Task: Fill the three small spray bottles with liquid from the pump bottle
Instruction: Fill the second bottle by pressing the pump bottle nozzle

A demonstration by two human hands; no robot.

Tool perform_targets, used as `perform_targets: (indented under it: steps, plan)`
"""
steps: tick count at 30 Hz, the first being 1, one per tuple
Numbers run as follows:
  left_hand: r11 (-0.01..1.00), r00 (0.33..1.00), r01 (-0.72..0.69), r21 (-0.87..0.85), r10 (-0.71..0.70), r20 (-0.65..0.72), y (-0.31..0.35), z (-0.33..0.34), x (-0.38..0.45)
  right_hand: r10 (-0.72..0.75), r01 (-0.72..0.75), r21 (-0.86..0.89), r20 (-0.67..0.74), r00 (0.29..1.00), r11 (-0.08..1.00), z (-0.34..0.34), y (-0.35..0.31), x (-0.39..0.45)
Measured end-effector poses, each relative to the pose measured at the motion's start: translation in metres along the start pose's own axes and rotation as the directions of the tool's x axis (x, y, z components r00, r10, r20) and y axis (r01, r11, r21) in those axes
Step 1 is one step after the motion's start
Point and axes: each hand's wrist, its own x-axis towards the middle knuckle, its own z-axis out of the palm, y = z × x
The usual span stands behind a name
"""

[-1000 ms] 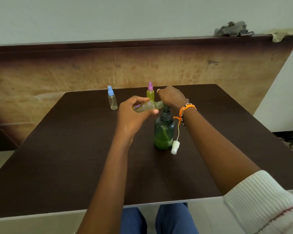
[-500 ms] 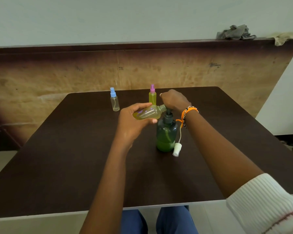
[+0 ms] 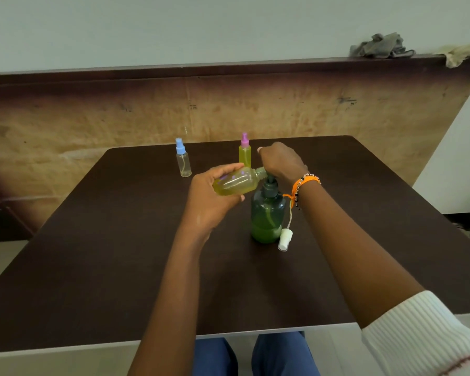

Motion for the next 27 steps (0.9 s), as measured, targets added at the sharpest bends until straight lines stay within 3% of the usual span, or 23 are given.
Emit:
perform_targets:
  steps: [4,12,17,27]
  plan:
    - [0.999,1.000,0.020,-0.036,-0.019,0.013,-0.004,0.005,-0.003,0.032,-0.032,0.116,-0.003,0.999,0.993,0.010,0.011,0.007]
    - [1.000,1.000,-0.001,0.009,0.001,-0.014,-0.004,-0.004,0.002,-0.024,0.023,-0.089,-0.010,1.000,0.996,-0.002,-0.005,-0.003]
    - [1.000,1.000,0.007,0.024,-0.007,-0.020,-0.003,0.000,0.000,-0.024,0.022,-0.036,-0.061,0.998,0.999,0.004,0.007,0.001]
    - [1.000,1.000,0.028,0.009,-0.028,-0.013,0.001,-0.002,0.001,-0.054,0.048,-0.162,-0.033,0.998,0.986,-0.005,-0.005,-0.007]
